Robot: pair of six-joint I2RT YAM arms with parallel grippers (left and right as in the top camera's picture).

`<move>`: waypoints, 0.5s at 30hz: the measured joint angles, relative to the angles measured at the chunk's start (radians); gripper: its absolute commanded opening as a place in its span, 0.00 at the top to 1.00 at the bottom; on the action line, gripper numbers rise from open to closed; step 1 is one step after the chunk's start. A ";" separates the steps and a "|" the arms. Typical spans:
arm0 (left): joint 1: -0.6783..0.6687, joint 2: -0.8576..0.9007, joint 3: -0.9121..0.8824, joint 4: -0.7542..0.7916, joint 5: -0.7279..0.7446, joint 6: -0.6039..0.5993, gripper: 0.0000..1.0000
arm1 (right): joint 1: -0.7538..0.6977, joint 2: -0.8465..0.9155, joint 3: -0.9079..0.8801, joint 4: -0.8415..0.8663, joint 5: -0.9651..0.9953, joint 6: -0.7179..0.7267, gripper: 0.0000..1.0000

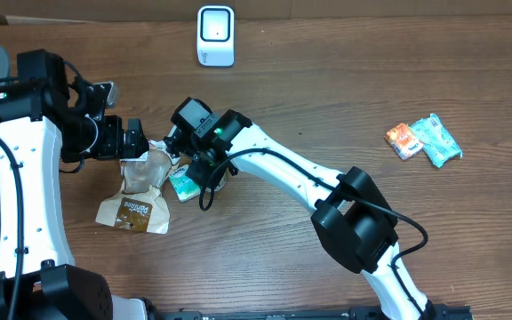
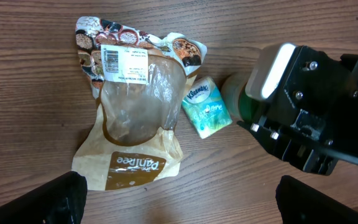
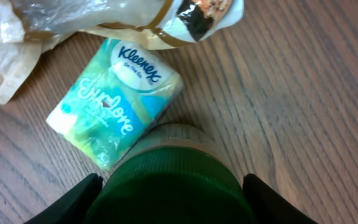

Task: Scan the item barcode
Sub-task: 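Move right gripper to the green-lidded jar and grasp it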

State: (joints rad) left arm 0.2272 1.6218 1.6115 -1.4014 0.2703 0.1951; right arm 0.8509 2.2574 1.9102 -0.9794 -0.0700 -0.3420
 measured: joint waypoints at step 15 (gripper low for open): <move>0.000 0.000 0.000 0.000 0.000 0.000 0.00 | -0.005 0.000 0.057 -0.087 0.307 0.286 0.62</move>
State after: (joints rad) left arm 0.2272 1.6218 1.6115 -1.4014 0.2699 0.1951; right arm 0.8455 2.2574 1.9671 -1.0668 0.2375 -0.0559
